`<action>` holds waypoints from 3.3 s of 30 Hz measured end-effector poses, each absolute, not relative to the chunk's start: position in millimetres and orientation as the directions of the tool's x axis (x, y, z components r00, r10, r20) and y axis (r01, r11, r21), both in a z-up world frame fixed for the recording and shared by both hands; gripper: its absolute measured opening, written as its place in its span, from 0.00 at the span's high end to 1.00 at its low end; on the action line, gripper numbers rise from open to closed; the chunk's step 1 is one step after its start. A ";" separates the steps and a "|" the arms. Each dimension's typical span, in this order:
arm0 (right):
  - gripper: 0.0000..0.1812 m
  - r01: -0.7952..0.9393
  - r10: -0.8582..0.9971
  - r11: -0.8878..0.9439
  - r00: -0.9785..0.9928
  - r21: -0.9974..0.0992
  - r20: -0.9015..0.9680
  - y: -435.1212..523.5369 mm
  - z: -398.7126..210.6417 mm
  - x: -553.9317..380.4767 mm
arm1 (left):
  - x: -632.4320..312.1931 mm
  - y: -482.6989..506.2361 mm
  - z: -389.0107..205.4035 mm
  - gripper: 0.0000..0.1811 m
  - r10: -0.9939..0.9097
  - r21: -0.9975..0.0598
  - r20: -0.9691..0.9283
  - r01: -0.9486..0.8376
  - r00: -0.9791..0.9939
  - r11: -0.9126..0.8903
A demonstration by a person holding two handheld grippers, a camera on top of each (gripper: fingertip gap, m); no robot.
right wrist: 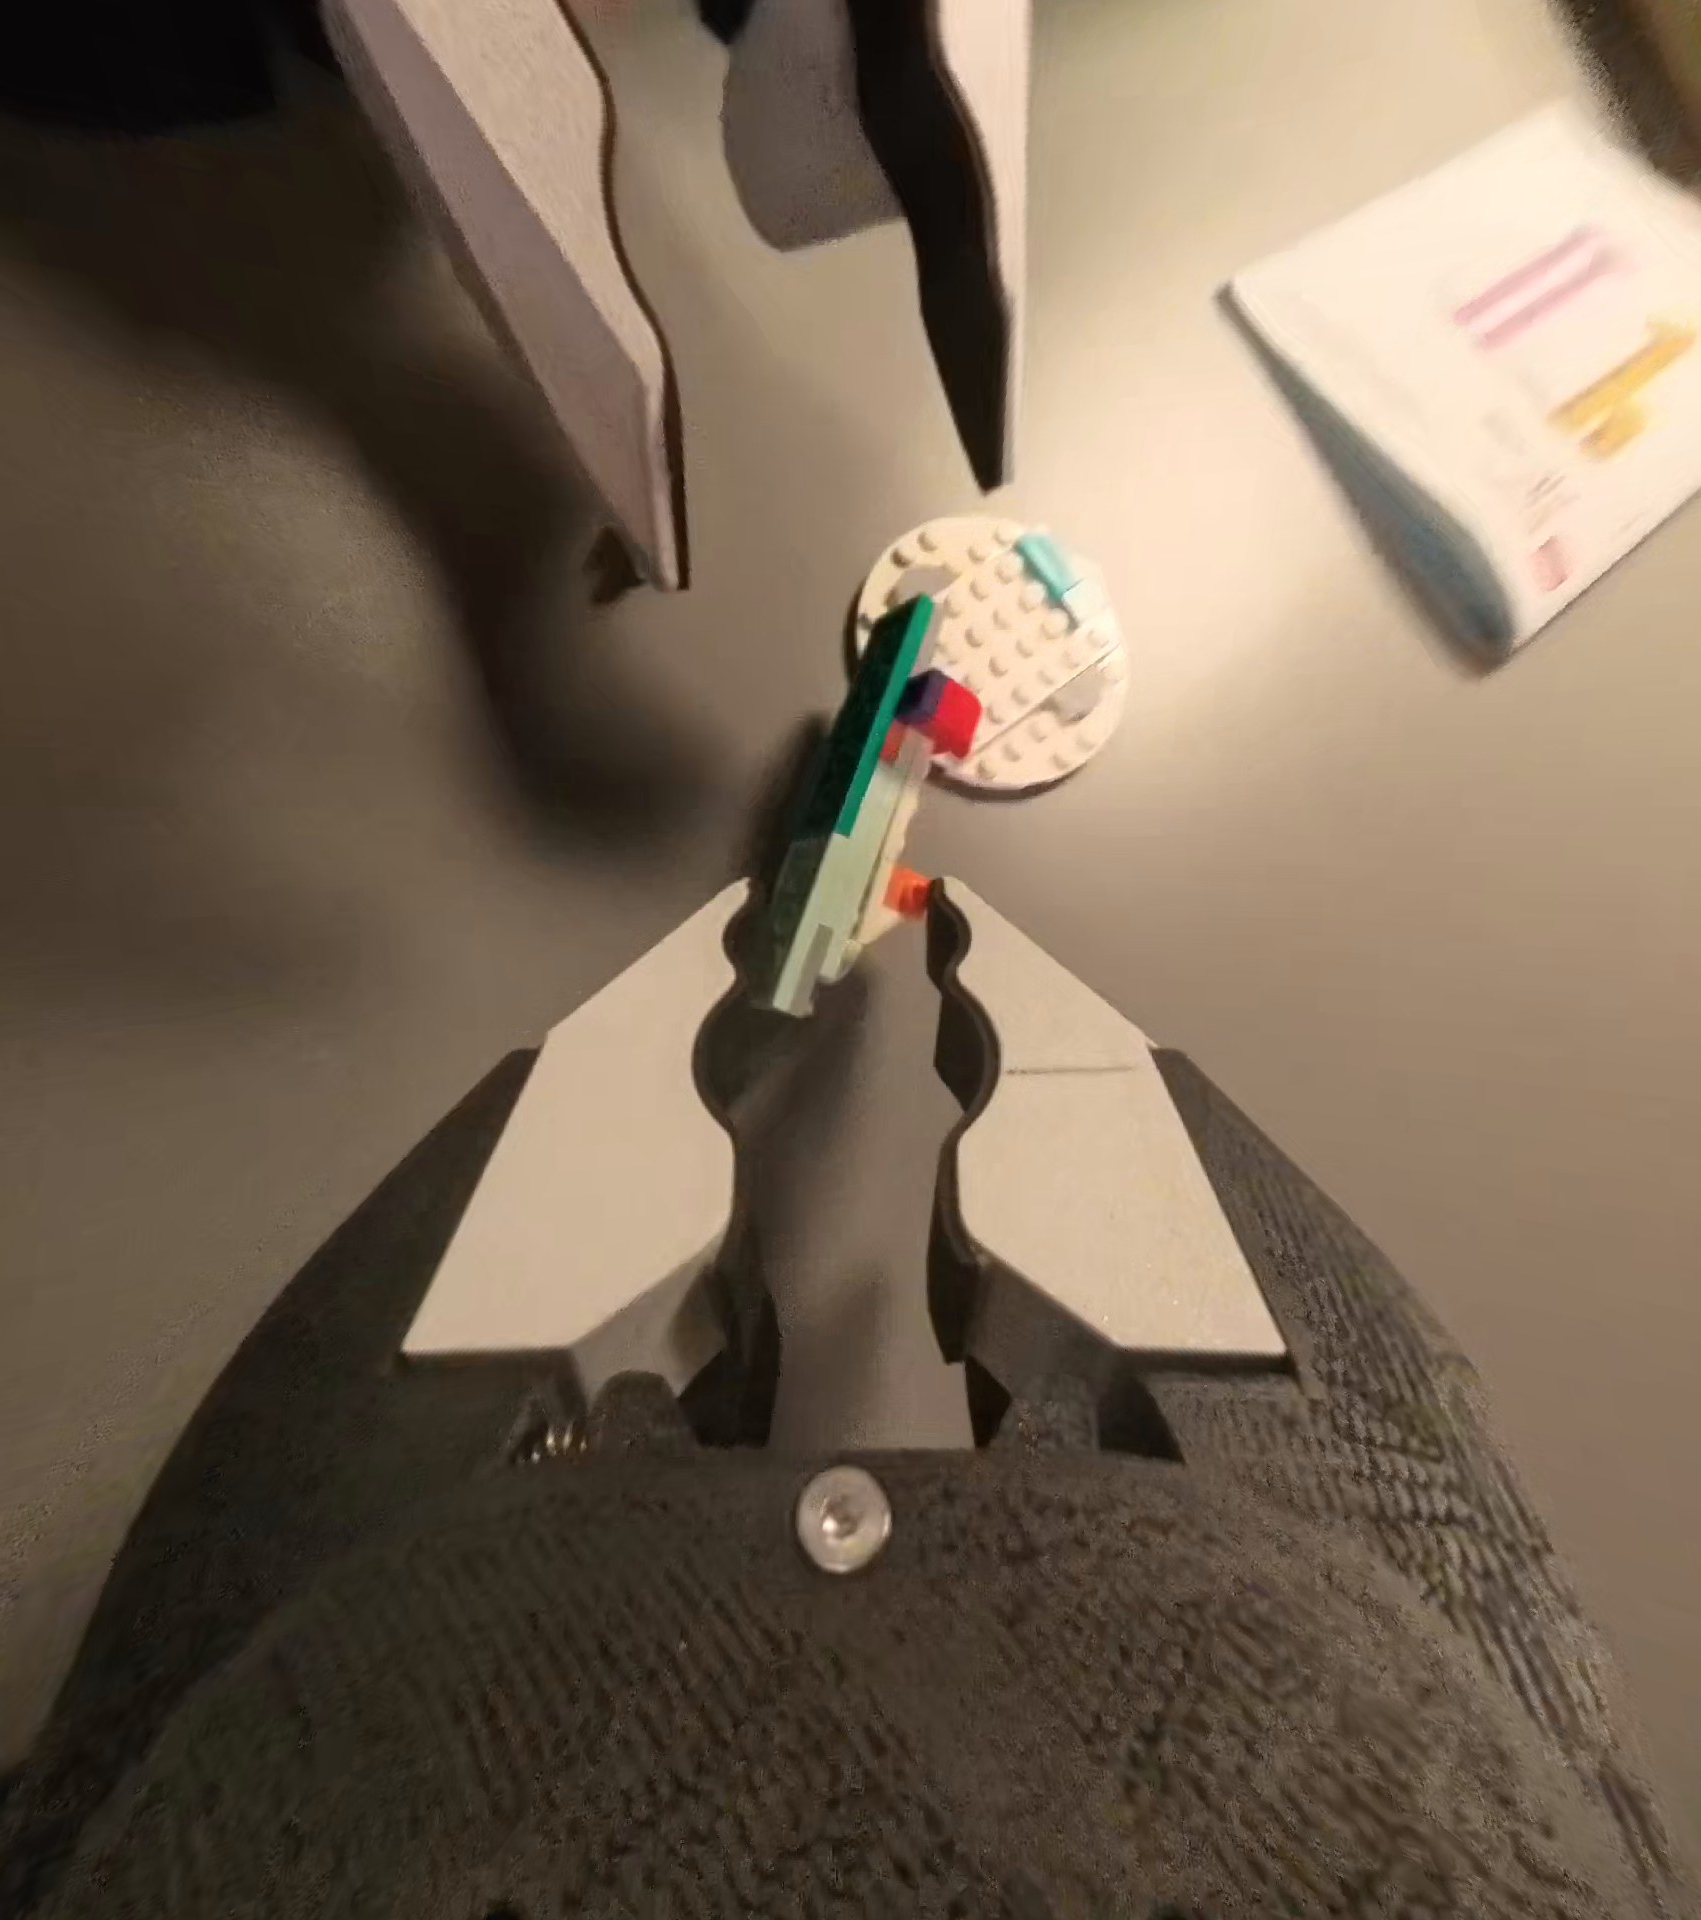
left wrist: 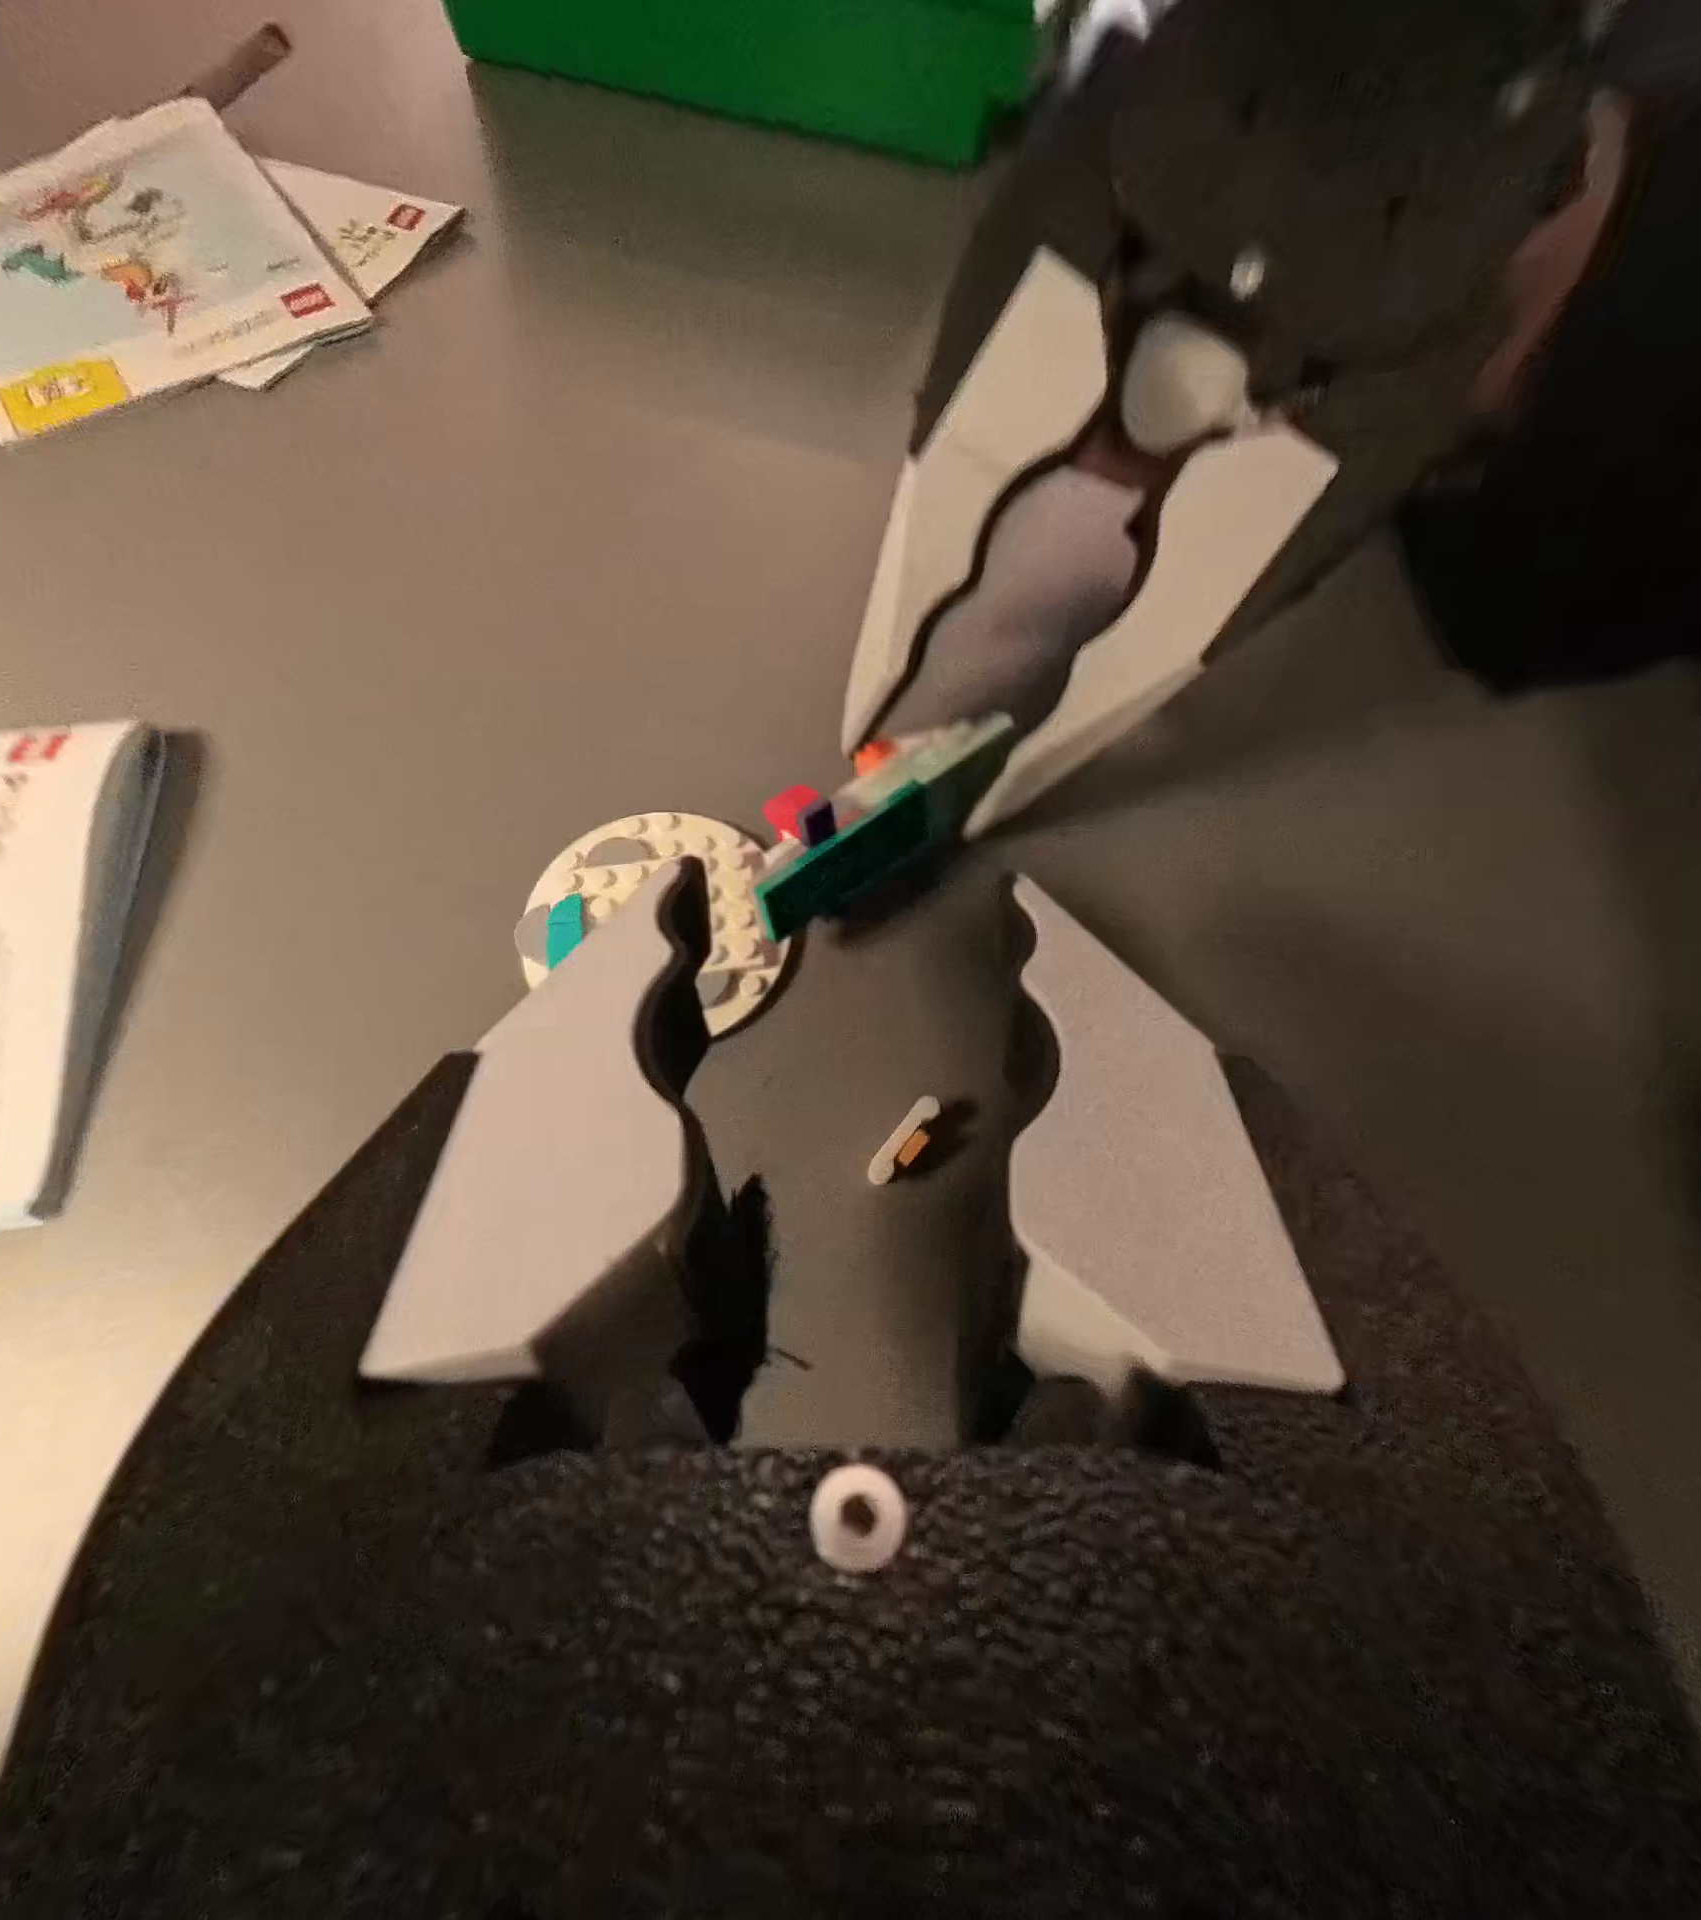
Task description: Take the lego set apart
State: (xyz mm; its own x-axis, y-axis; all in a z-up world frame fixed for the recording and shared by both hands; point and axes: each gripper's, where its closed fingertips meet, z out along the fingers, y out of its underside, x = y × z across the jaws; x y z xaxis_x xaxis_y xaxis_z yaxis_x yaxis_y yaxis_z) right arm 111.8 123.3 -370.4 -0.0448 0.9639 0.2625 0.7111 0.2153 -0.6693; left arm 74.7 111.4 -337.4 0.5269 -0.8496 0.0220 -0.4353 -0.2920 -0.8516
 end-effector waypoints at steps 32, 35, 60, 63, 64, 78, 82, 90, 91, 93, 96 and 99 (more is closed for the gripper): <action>0.81 0.545 0.919 0.369 -0.091 -0.753 0.384 144.8 -340.3 96.6 | 52.0 141.1 -347.9 0.94 -0.515 -0.450 -0.807 -0.866 0.289 0.220; 0.79 0.580 0.961 0.253 -0.057 -0.774 0.271 155.0 -347.9 110.7 | 61.2 129.1 -361.4 0.94 -0.682 -0.561 -0.646 -0.819 0.343 0.120; 0.97 0.496 0.802 0.585 -0.238 -0.642 0.547 139.3 -329.1 85.7 | 82.5 131.4 -330.8 0.79 -0.782 -0.687 -0.490 -0.723 0.386 0.074; 0.97 0.458 0.777 0.623 -0.263 -0.634 0.572 129.9 -325.5 82.9 | 87.1 133.2 -334.0 0.83 -0.771 -0.660 -0.522 -0.745 0.365 0.094; 0.97 0.455 0.774 0.626 -0.265 -0.633 0.575 128.8 -325.4 82.6 | 88.9 132.6 -334.4 0.84 -0.773 -0.660 -0.522 -0.744 0.360 0.099; 0.92 0.590 0.740 0.607 -0.174 -0.533 0.650 146.6 -336.4 79.7 | 75.8 145.4 -341.9 0.95 -0.721 -0.613 -0.564 -0.789 0.404 0.037; 0.97 0.577 0.777 0.580 -0.183 -0.574 0.602 142.7 -343.5 80.4 | 76.6 142.7 -344.9 0.96 -0.738 -0.627 -0.542 -0.779 0.403 0.035; 0.96 0.576 0.748 0.619 -0.225 -0.533 0.625 138.4 -348.5 77.9 | 79.6 139.9 -349.6 0.96 -0.761 -0.629 -0.516 -0.777 0.394 0.024; 0.97 0.578 0.741 0.626 -0.229 -0.524 0.631 138.3 -349.0 77.8 | 79.9 139.9 -349.3 0.96 -0.761 -0.632 -0.514 -0.775 0.395 0.024; 0.97 0.578 0.730 0.634 -0.231 -0.513 0.643 138.6 -348.1 77.9 | 81.6 139.3 -348.5 0.95 -0.761 -0.648 -0.508 -0.761 0.405 0.028; 0.97 0.571 0.726 0.641 -0.235 -0.513 0.647 136.8 -345.0 77.8 | 85.3 135.8 -350.9 0.89 -0.762 -0.633 -0.528 -0.772 0.375 0.059; 0.97 0.569 0.723 0.643 -0.229 -0.513 0.652 135.5 -344.1 77.0 | 81.9 138.7 -347.5 0.96 -0.731 -0.596 -0.583 -0.798 0.353 0.089</action>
State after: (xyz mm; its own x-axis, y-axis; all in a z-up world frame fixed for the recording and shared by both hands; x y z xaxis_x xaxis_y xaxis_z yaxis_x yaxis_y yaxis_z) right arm 77.0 135.5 -344.1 -0.2288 0.7228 0.6521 0.5692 0.6428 -0.5127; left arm 81.9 138.7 -347.5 0.3535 -0.7313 -0.5833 -0.7982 0.0894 -0.5957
